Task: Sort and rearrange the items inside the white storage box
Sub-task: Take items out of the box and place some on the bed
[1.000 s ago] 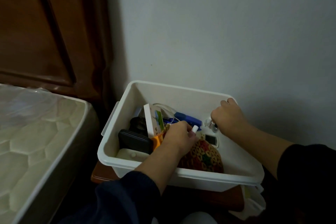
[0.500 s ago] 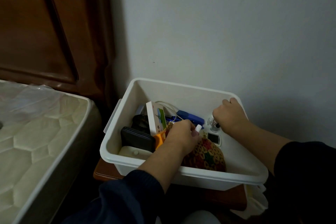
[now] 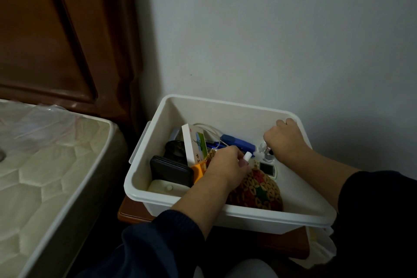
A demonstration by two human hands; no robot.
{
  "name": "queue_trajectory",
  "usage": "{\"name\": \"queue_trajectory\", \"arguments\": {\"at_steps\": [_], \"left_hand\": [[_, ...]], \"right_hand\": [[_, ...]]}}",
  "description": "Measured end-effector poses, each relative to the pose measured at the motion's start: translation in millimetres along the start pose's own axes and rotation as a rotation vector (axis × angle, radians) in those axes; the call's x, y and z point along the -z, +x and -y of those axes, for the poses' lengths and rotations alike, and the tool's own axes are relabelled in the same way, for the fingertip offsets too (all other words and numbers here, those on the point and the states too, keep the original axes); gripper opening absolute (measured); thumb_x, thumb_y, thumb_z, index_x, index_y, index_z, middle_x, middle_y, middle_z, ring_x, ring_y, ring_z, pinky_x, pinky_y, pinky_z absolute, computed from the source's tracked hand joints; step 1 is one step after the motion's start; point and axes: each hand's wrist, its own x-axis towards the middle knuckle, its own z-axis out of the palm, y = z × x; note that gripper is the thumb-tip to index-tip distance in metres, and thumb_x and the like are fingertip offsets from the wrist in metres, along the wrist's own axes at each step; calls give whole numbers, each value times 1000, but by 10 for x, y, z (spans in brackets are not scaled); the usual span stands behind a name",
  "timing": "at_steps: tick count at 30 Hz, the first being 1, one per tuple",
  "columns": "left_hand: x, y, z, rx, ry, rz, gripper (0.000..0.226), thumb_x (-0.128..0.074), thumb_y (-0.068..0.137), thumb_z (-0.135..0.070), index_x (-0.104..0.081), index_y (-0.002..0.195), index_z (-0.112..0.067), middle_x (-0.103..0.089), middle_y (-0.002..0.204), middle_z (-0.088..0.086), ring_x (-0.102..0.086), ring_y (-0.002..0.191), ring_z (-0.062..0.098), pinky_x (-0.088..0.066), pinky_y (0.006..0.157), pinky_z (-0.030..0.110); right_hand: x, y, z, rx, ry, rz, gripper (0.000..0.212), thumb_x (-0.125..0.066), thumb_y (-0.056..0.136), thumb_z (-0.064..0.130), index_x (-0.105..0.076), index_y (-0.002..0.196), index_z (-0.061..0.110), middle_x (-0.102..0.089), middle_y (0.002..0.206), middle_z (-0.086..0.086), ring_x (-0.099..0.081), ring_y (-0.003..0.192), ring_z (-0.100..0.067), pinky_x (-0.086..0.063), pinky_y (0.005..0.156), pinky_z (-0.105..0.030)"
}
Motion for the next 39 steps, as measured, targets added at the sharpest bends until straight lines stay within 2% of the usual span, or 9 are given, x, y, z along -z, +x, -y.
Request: {"name": "queue_trajectory", "arguments": {"at_steps": [6, 13, 18, 24, 27, 30, 32, 34, 39], "left_hand": [[7, -12, -10, 8, -1, 5, 32, -65, 103, -28, -63, 132, -16, -66, 127, 4, -61, 114, 18, -51, 97, 33], [17, -21, -21, 9, 13, 9, 33, -63, 104, -27, -62, 135, -16, -66, 129, 5, -61, 115, 19, -52, 99, 34], [16, -17, -17, 14, 12, 6, 32, -64, 103, -27, -63, 133, -16, -66, 128, 4, -61, 115, 19, -52, 100, 35], [16, -11, -26, 45, -6, 5, 30, -61, 106, -27, -63, 134, -17, -67, 128, 5, -63, 115, 20, -54, 104, 41], [15, -15, -22, 58, -42, -15, 33, -57, 107, -27, -59, 139, -17, -66, 131, 6, -63, 117, 21, -54, 105, 42], [19, -19, -22, 72, -99, -49, 43, -56, 108, -29, -48, 149, -18, -65, 132, 7, -61, 121, 22, -52, 107, 43], [23, -16, -25, 64, -105, -72, 44, -56, 108, -29, -45, 149, -18, -66, 128, 7, -62, 119, 22, -52, 105, 42], [23, -21, -25, 36, -96, -96, 44, -56, 108, -29, -45, 148, -17, -68, 123, 6, -63, 115, 22, -53, 101, 41], [27, -67, -55, -31, -144, -103, 54, -61, 105, -28, -42, 155, -17, -68, 121, -1, -62, 117, 17, -52, 105, 37]], "right_hand": [[-6, 29, -16, 11, 19, 10, 13, -73, 91, 33, -67, 100, 25, -65, 96, 3, -59, 103, -20, -38, 92, -35], [-67, 43, -1, 24, 18, -24, 16, -74, 89, 32, -67, 99, 21, -70, 103, 0, -59, 106, -23, -40, 92, -36], [-68, 53, 24, 16, 24, -22, 27, -76, 86, 34, -51, 84, 25, -68, 100, 1, -59, 103, -22, -40, 90, -36], [-40, 51, -13, 14, 78, -28, 22, -76, 88, 34, -70, 106, 23, -68, 110, 1, -60, 107, -23, -41, 92, -35], [-25, 12, -53, -22, 436, -93, 22, -70, 94, 28, -74, 116, 27, -71, 115, 3, -64, 103, -18, -50, 92, -32], [78, -111, -72, -37, 1147, -161, 15, -69, 96, 22, -80, 105, 26, -76, 99, 10, -71, 87, -5, -62, 87, -33], [160, -204, -95, 16, 1390, -71, 10, -75, 94, 29, -81, 101, 26, -79, 89, 8, -75, 79, -5, -65, 82, -39], [217, -284, -107, 93, 1505, 72, 15, -81, 89, 35, -80, 102, 27, -81, 89, 5, -78, 79, -10, -65, 78, -43], [286, -386, -100, 165, 1538, 87, 24, -93, 79, 25, -81, 100, 22, -81, 87, 2, -79, 80, -12, -57, 65, -17]]}}
